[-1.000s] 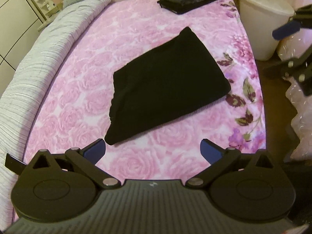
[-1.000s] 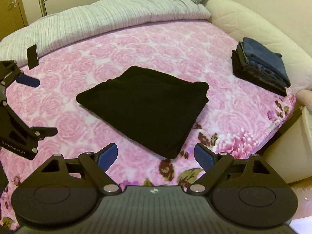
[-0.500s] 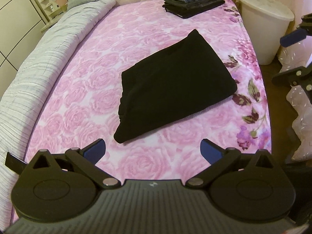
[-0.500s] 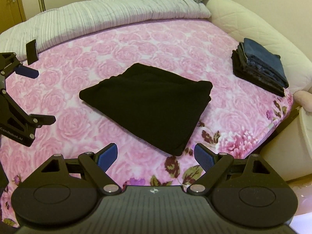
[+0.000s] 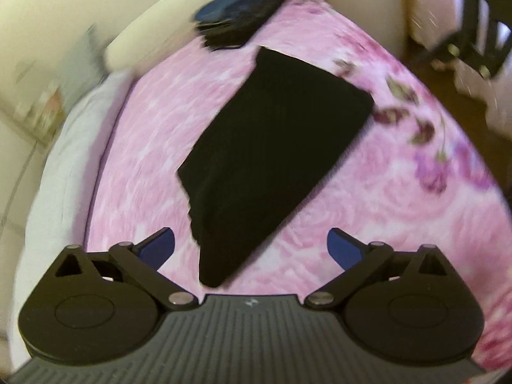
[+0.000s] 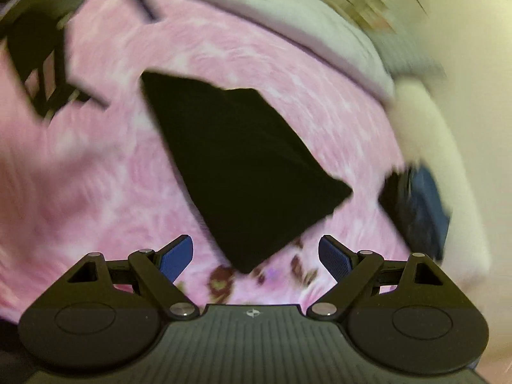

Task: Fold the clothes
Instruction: 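Grasp the folded black jacket with both grippers and lift it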

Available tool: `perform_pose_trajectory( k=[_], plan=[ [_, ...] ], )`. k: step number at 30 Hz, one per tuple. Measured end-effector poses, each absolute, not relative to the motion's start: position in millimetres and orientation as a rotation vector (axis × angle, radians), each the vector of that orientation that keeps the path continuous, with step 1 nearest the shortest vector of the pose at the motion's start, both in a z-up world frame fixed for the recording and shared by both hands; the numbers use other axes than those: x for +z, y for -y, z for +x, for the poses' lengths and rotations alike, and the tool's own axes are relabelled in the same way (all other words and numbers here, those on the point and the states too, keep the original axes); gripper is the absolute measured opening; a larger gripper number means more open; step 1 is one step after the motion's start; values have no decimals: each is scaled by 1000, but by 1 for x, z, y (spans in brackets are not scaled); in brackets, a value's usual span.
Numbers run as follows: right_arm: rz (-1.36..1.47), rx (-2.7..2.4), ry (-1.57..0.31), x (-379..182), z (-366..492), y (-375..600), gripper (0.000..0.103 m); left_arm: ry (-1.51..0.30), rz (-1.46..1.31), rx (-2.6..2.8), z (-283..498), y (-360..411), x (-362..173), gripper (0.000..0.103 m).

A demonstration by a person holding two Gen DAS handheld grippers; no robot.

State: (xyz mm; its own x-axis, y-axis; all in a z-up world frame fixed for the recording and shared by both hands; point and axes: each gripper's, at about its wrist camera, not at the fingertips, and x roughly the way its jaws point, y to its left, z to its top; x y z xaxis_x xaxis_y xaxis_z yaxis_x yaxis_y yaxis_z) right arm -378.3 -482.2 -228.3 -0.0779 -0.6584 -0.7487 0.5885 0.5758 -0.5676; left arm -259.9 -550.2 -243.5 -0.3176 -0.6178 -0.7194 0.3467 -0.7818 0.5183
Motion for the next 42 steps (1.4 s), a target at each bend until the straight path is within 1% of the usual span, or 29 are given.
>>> perform_pose_trajectory(
  k=[4,6,9,11,12,13,14,15,16,18,20,23,25,27,28,31,33,36,38,39,40,41,42],
  plan=[
    [-204,-964,-1345,-305,-369,505,86,543,1339,-2176,-279,563,-301,97],
    [-266,-961,-1347,-337,-362,517,86,599,1351,-2196,-287,571,-329,97],
    [-278,-971,-1329,-371,-355,538,86,623,1368,-2211,-296,584,-359,97],
    [-302,-982,-1297,-384,-358,546,89,590,1357,-2226,-301,593,-371,97],
    [-332,-984,-1283,-386,-361,547,92,575,1346,-2234,-302,596,-375,98],
    [-363,-989,-1283,-387,-366,548,93,574,1328,-2240,-304,599,-379,100],
    [-393,-995,-1289,-388,-372,549,92,583,1314,-2245,-305,602,-381,100],
    [-423,-1014,-1312,-390,-380,551,87,591,1305,-2251,-306,606,-384,101],
    [-441,-1017,-1328,-391,-387,552,87,609,1295,-2256,-308,609,-386,101],
    [-469,-1007,-1349,-393,-400,553,87,699,1293,-2225,-307,617,-390,101],
    [-497,-998,-1371,-394,-413,554,87,805,1305,-2154,-305,629,-393,92],
    [-541,-979,-1390,-401,-410,555,86,901,1364,-2110,-300,646,-398,93],
    [-580,-977,-1394,-408,-404,555,86,1067,1392,-2100,-301,641,-406,92],
    [-603,-978,-1387,-413,-397,558,85,1152,1413,-2087,-307,638,-413,92],
    [-607,-978,-1378,-415,-394,561,85,1158,1418,-2086,-311,639,-414,92],
    [-588,-957,-1362,-413,-395,567,84,1090,1428,-2112,-315,649,-409,92],
    [-580,-949,-1348,-408,-401,567,81,1064,1434,-2125,-308,658,-404,91],
    [-587,-937,-1353,-412,-399,565,77,1006,1490,-2103,-305,668,-404,85],
    [-564,-941,-1362,-412,-394,568,72,988,1535,-2094,-313,670,-407,77],
    [-547,-940,-1362,-409,-394,569,67,982,1559,-2090,-317,671,-408,70],
    [-529,-937,-1362,-407,-394,570,61,966,1580,-2091,-319,672,-406,61],
    [-515,-933,-1355,-401,-396,569,56,953,1588,-2099,-318,672,-403,56],
    [-505,-932,-1342,-395,-398,568,47,950,1589,-2108,-316,670,-398,49]
  ],
)
